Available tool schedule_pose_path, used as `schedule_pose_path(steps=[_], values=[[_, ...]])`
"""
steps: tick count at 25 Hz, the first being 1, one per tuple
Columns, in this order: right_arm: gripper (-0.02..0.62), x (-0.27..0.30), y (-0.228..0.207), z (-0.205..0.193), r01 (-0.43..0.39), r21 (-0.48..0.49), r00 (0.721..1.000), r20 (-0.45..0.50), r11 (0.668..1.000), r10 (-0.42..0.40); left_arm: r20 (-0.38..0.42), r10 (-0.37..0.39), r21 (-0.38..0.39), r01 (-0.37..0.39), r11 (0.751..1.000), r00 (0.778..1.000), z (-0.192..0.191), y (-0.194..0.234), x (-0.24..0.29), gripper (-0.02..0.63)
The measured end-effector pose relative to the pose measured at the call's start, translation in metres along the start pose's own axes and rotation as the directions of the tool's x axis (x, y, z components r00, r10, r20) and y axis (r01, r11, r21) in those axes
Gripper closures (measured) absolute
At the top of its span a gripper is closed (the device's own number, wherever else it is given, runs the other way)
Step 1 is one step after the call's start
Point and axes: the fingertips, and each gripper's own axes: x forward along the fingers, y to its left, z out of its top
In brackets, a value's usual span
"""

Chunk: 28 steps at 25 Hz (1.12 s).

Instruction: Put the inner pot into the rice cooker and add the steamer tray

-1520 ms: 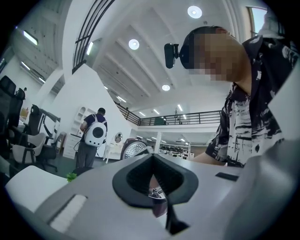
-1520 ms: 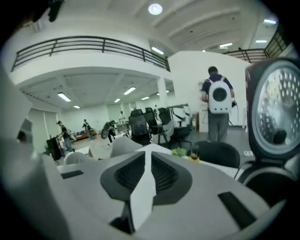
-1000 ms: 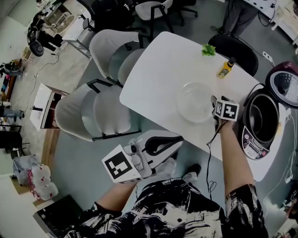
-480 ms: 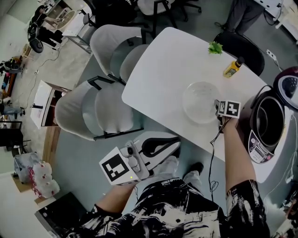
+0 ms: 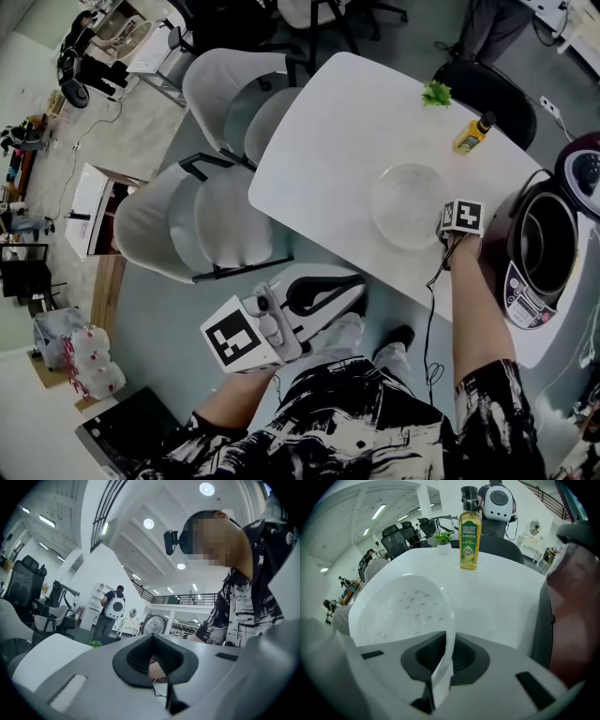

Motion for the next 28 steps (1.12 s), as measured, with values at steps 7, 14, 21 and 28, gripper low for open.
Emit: schedule_pose_path(steps=[7,14,21,28], values=[[0.594,-0.014,0.002,-0.002,-0.028,0.095,0.999,-0.029,0.995,0.031,0.003,-0.014,0.007,0.014,1.0,1.0,0.004,-0.007,0.005,0.601],[0.594,-0.058,0.039,0.024,-0.171,0.13,0.985,0.037,0.977,0.168,0.017,-0.072,0.034,0.071,0.997,0.997,0.018,-0.026,0.017,0.601],[0.594,-0.15,0.094,0.081,-0.363,0.016,0.924,0.138,0.932,0.358,0.028,-0.179,0.076,0.177,0.981,0.983,0.031,-0.061,0.045,0.601],[0.594,-0.271,0.038,0.118,-0.343,-0.081,0.893,0.282,0.936,0.352,0.024,-0.311,0.104,0.307,0.946,0.95,0.04,-0.113,0.086,0.601]])
